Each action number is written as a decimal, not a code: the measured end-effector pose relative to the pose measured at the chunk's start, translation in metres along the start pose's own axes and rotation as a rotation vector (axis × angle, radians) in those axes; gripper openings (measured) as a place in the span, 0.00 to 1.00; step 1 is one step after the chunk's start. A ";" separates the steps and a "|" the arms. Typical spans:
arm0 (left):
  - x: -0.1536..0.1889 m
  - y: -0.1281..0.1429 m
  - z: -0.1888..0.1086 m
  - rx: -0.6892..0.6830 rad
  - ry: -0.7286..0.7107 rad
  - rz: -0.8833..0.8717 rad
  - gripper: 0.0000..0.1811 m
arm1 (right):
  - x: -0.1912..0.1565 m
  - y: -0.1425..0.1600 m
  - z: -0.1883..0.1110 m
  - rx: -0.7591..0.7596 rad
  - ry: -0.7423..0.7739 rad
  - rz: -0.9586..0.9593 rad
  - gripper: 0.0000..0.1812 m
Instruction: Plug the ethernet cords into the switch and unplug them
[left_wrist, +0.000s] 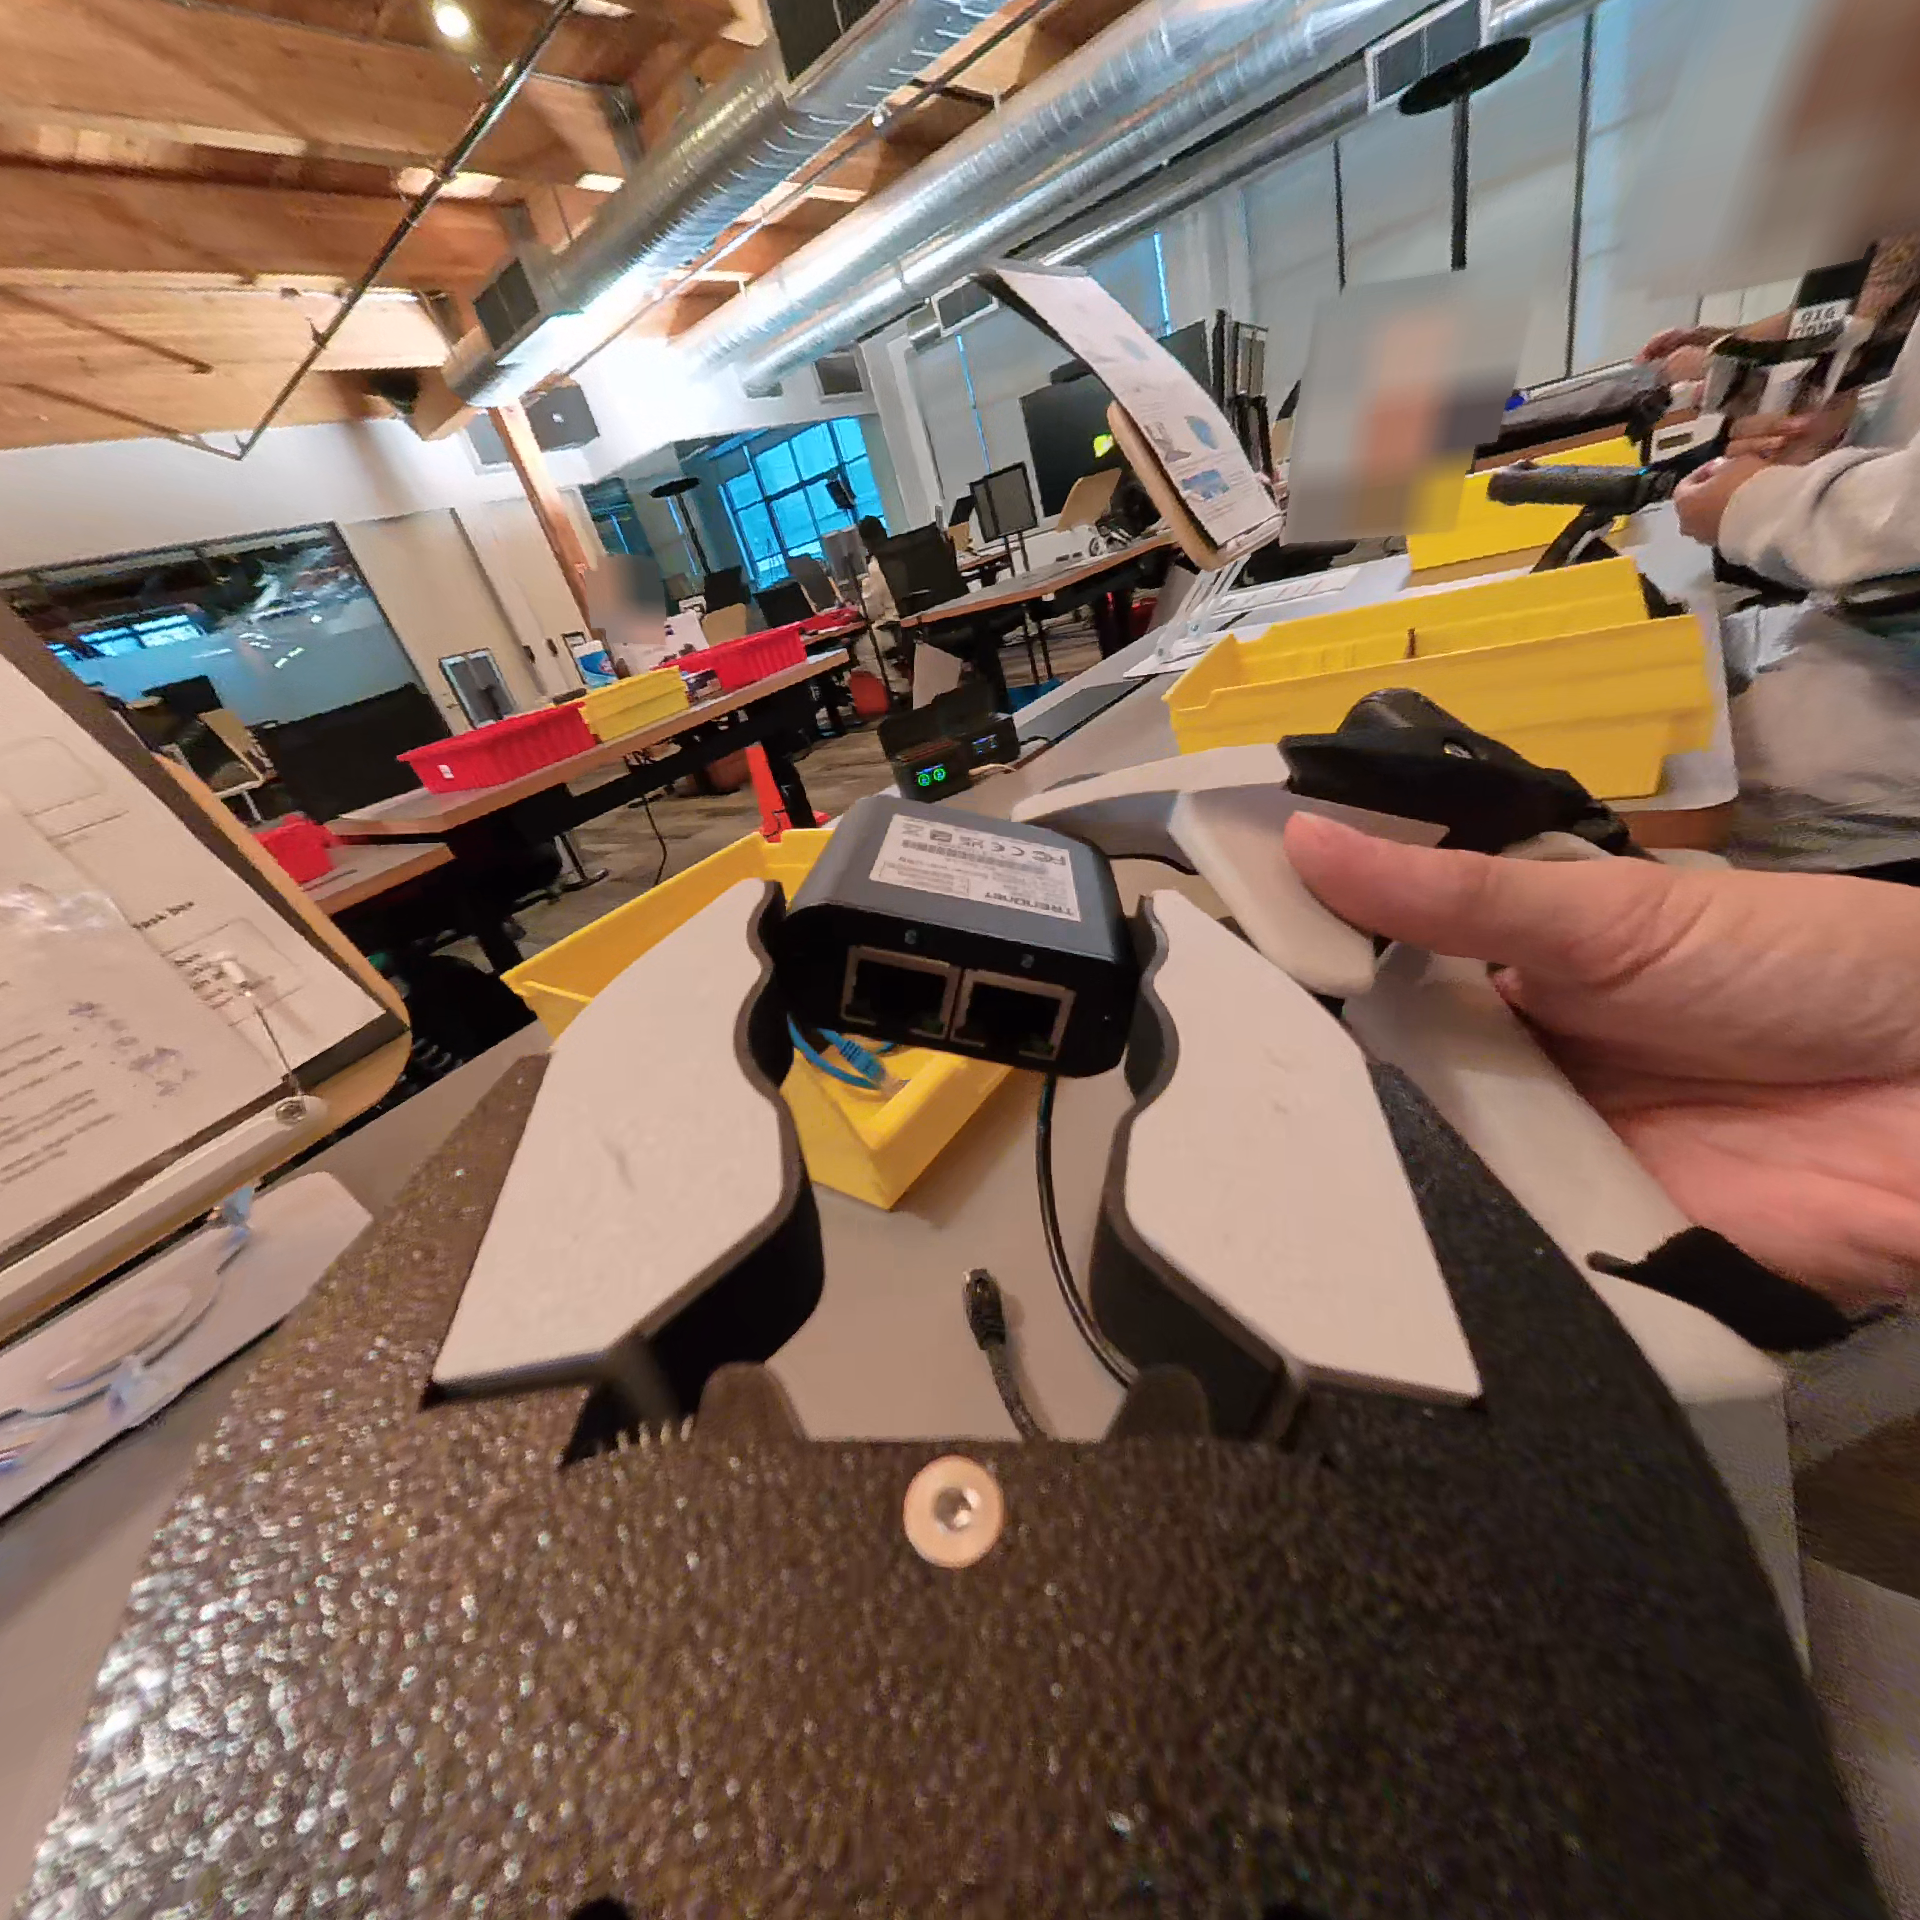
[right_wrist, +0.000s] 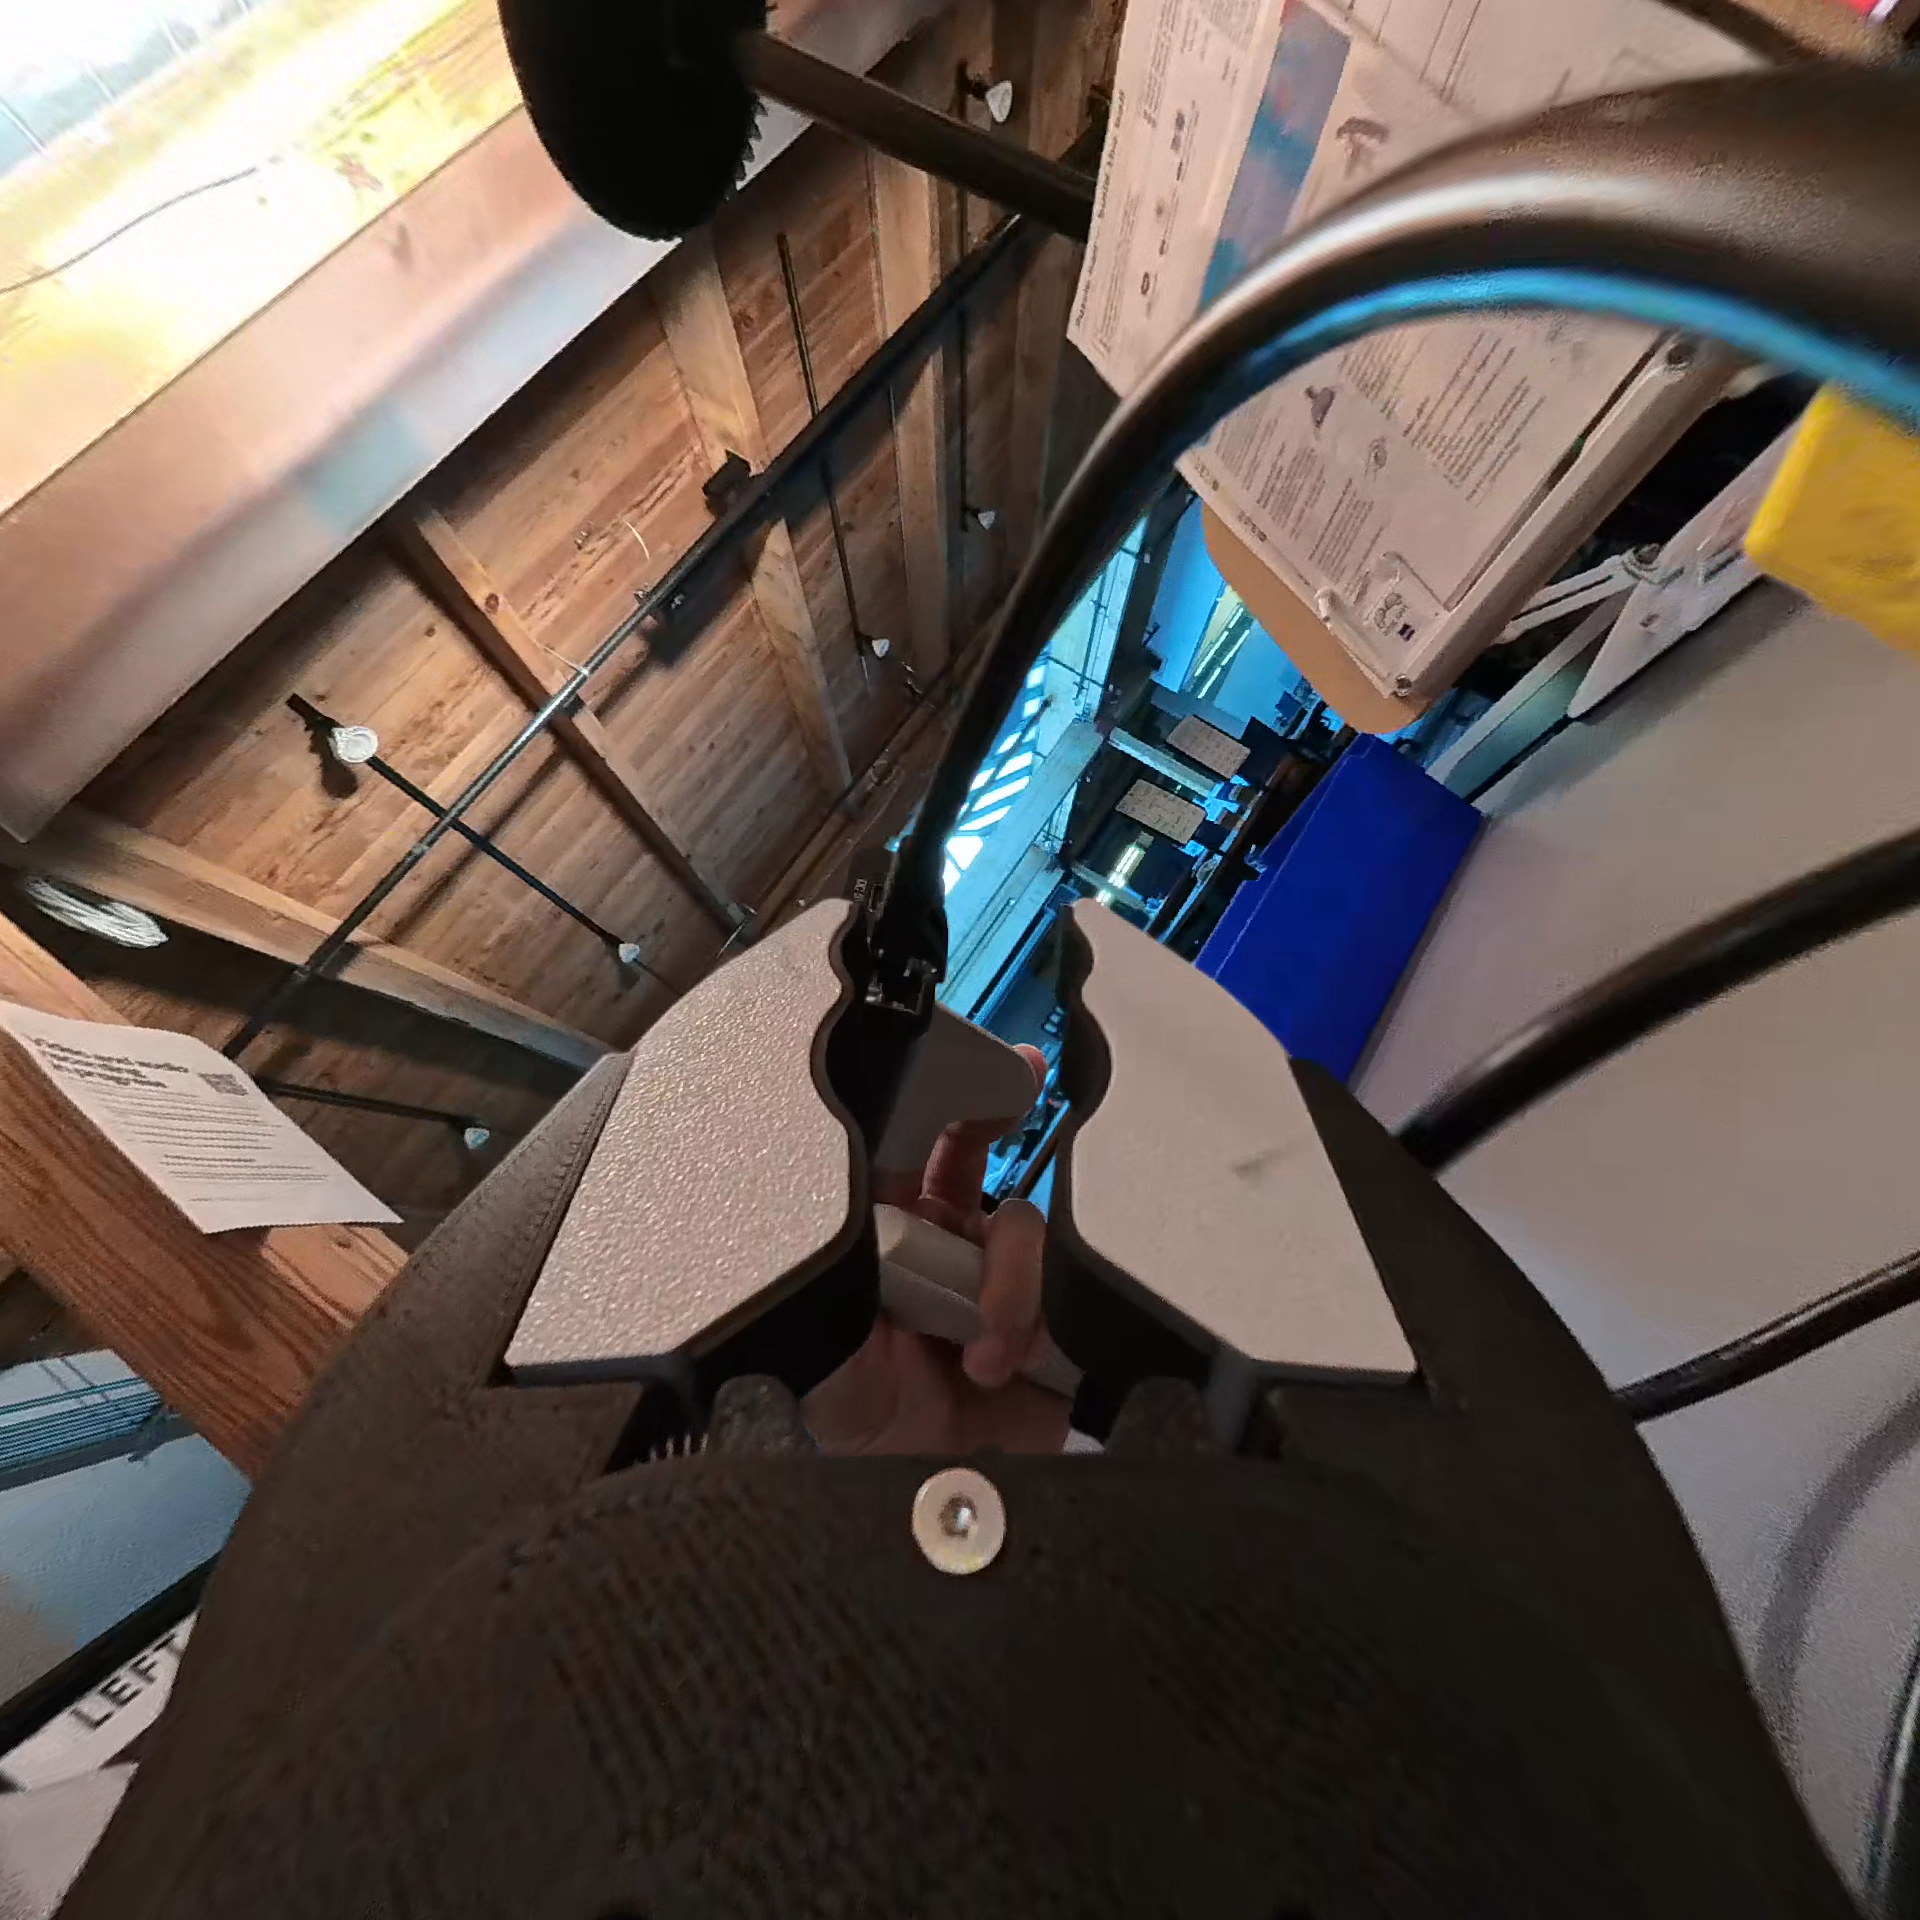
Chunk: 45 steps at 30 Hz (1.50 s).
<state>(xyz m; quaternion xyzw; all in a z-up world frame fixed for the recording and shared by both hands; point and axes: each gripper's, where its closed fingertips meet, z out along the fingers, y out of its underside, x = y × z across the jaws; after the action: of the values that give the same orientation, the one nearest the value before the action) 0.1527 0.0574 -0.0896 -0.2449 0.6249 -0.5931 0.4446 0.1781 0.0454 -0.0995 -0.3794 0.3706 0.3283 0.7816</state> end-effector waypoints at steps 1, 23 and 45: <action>-0.001 0.000 -0.002 -0.003 0.000 0.000 0.34 | -0.003 0.001 0.001 0.002 -0.020 0.004 0.15; -0.004 0.045 -0.001 -0.068 0.043 -0.053 0.35 | 0.015 0.014 0.003 -0.125 -0.021 -0.108 0.08; -0.017 0.055 -0.003 -0.056 -0.079 -0.076 0.34 | 0.034 0.014 0.002 -0.028 0.033 0.116 0.06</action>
<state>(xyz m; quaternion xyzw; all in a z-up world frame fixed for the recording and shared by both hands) 0.1709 0.0825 -0.1382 -0.3041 0.6135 -0.5816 0.4392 0.1847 0.0620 -0.1318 -0.3734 0.4000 0.3718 0.7499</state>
